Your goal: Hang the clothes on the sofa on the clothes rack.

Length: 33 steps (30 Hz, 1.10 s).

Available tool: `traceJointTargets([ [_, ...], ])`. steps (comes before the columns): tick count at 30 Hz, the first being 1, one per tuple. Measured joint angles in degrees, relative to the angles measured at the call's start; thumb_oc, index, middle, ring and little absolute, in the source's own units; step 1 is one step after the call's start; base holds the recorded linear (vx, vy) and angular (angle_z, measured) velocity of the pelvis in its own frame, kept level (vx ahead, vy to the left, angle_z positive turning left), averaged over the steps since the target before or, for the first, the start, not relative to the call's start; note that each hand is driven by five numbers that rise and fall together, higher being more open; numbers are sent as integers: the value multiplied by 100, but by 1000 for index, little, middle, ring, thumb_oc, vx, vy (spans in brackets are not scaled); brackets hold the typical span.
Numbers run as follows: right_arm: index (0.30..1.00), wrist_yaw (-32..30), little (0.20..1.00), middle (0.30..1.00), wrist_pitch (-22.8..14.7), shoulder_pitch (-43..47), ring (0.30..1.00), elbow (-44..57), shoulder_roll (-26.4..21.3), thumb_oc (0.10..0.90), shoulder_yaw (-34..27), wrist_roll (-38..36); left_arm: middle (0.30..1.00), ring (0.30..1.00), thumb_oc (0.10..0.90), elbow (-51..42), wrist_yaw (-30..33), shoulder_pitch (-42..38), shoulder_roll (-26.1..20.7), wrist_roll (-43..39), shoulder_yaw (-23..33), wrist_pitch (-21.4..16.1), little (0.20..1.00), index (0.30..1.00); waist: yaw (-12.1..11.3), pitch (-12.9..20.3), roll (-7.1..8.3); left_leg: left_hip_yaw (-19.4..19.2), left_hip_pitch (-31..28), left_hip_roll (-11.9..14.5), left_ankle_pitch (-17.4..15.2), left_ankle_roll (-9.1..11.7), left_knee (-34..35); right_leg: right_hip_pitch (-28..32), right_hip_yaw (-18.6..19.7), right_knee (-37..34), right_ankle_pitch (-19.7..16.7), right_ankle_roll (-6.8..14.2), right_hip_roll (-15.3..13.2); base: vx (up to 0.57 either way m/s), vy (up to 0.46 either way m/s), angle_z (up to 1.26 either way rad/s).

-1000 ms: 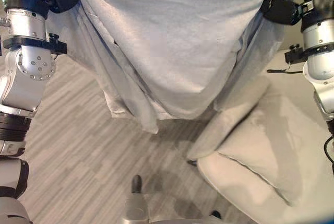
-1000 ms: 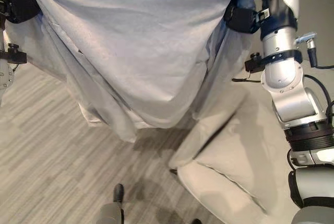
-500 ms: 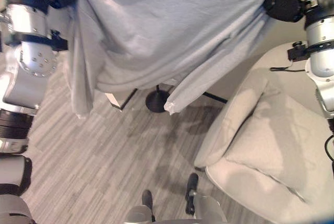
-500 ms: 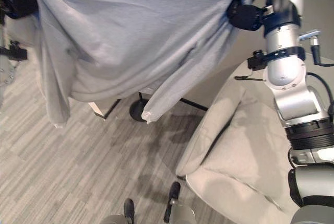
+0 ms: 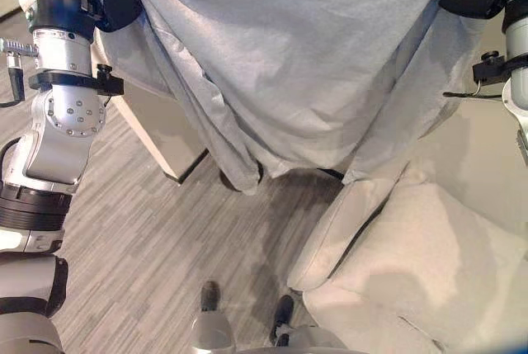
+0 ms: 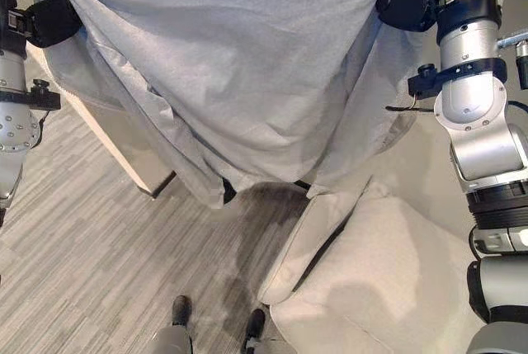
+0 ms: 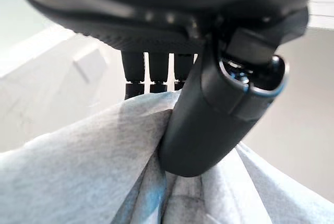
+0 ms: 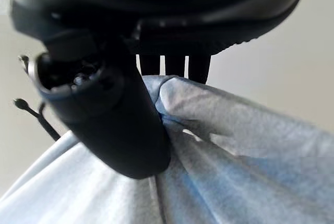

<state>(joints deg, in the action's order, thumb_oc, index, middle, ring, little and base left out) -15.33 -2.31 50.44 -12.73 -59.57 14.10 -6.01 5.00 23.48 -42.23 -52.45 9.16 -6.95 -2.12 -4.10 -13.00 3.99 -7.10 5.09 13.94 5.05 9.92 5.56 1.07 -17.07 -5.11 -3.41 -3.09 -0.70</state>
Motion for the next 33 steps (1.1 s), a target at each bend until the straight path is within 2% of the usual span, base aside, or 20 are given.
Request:
traceJointTargets([
  [3,300,-1,300,300,6,-15,300,-8,12,400,-1,4,300,300,400,-1,1,-2,-10,0,0,-2,300,300,-11,-5,6,64,445,166,55,24,-2,88,27,-1,27,82,-81,218,241,-10],
  [5,300,-1,300,300,30,-45,300,-9,172,400,-20,5,300,300,400,0,1,3,-44,-1,-8,33,300,300,-64,3,-29,96,424,113,126,-79,-12,316,81,-2,80,307,-150,238,277,-19],
  [6,300,0,300,300,29,-121,300,56,215,400,-70,7,300,300,400,-30,4,3,-45,1,-3,38,300,300,-54,50,-111,120,370,70,159,-137,-20,441,72,-2,143,432,-174,217,270,-18],
  [7,300,-1,300,300,26,-245,300,189,194,400,-202,8,300,300,400,-108,5,12,-43,1,-2,35,300,300,-41,157,-291,130,291,-5,140,-166,-28,519,79,-3,237,587,-189,220,269,-8],
  [8,300,-35,300,300,4,-319,300,267,247,400,-338,8,300,300,400,-160,7,10,-65,5,39,4,300,300,-50,200,-354,189,255,-126,581,-281,-61,590,117,0,308,703,-310,229,277,-17],
  [9,300,-55,300,300,-7,-370,300,294,286,400,-366,9,300,300,400,-184,22,10,-71,2,62,5,300,300,-67,263,-247,88,232,-385,700,-410,-87,590,147,10,349,775,-572,156,190,-15],
  [11,300,-40,300,300,-18,-374,300,303,302,400,-361,9,300,300,400,-185,20,8,-108,2,61,34,300,300,-51,372,-71,-36,180,-849,588,-638,-47,597,50,8,313,833,-1053,181,255,4],
  [12,300,-39,300,300,-36,-383,300,305,304,400,-368,11,300,300,400,-182,22,6,-157,0,63,49,300,300,-75,396,-23,-97,146,-1125,443,-829,-71,622,-79,58,171,1011,-1270,173,298,16],
  [13,300,-46,300,300,-47,-419,300,310,306,400,-375,12,300,300,400,-175,23,7,-183,-1,62,57,300,300,-92,394,-21,-109,119,-1252,504,-879,-92,636,-208,159,140,1079,-1477,123,288,12],
  [15,300,-23,300,300,-2,-506,300,283,349,400,-353,16,300,300,400,-183,31,-20,-251,-1,62,113,300,300,-244,383,-29,-192,-6,-1514,356,-1065,-83,353,-255,877,105,1200,-1789,138,392,6],
  [17,300,-10,300,300,89,-648,300,290,375,400,-329,20,300,300,400,-176,32,-64,-254,0,-54,121,300,300,-257,288,-137,-176,-236,-1539,258,-1210,-88,-295,-207,2535,72,1307,-2149,84,236,5],
  [19,300,-8,300,300,86,-715,300,295,376,400,-324,31,300,300,400,-173,33,-66,-256,-1,-141,152,300,300,-178,182,-198,-166,-556,-1574,53,-1452,-58,-633,-137,3280,241,1368,-2298,81,21,13],
  [21,300,-9,300,300,85,-692,300,310,373,400,-328,74,300,300,400,-172,37,-66,-253,0,-176,164,300,300,-122,151,-222,-169,-733,-1626,-57,-1432,-53,-767,-105,3362,287,1380,-2226,162,-89,-6],
  [22,300,-19,300,300,63,-684,300,426,374,400,-333,80,300,300,400,-175,82,-71,-264,1,-119,164,300,300,-182,142,-232,-271,-777,-1636,-128,-1405,-66,-819,-141,2809,360,1388,-2098,153,-139,-30],
  [23,300,-72,300,300,23,-712,300,497,365,400,-347,118,300,300,400,-179,126,-80,-191,22,-78,153,300,300,-91,136,-262,-169,-779,-1637,-197,-1362,-66,-846,-171,1808,342,1408,-1864,174,-166,-18],
  [25,300,-90,300,300,44,-865,300,573,369,400,-405,118,300,300,400,-190,58,8,-136,25,-65,161,300,300,60,131,-219,-172,-809,-1647,-237,-1265,-59,-895,57,273,24,1573,-1493,161,-140,28],
  [27,300,-90,300,300,75,-913,300,526,368,400,-483,118,300,300,400,-192,-6,17,-117,27,-58,167,300,300,106,134,-146,-68,-988,-1718,-338,-1113,-51,-654,71,87,-348,1412,-1470,157,-151,29],
  [29,300,-85,300,300,78,-905,300,544,361,400,-491,120,300,300,400,-325,-12,34,46,28,174,140,300,300,9,155,-82,-23,-1173,-1655,-464,-926,-47,-421,74,-58,-911,1062,-1365,113,-122,6],
  [30,300,-84,300,300,62,-916,300,566,363,400,-493,119,300,300,400,-479,7,119,93,27,298,114,300,300,-22,220,-179,-15,-1185,-1464,-509,-834,-47,-394,32,-32,-855,970,-1166,102,-109,-1],
  [33,300,-79,300,300,61,-923,300,594,363,400,-650,114,300,300,400,-799,5,126,77,30,546,1,300,300,-25,248,-215,-52,-1165,-1080,-504,-627,-56,-391,-55,-28,-699,733,-779,83,-83,-1],
])
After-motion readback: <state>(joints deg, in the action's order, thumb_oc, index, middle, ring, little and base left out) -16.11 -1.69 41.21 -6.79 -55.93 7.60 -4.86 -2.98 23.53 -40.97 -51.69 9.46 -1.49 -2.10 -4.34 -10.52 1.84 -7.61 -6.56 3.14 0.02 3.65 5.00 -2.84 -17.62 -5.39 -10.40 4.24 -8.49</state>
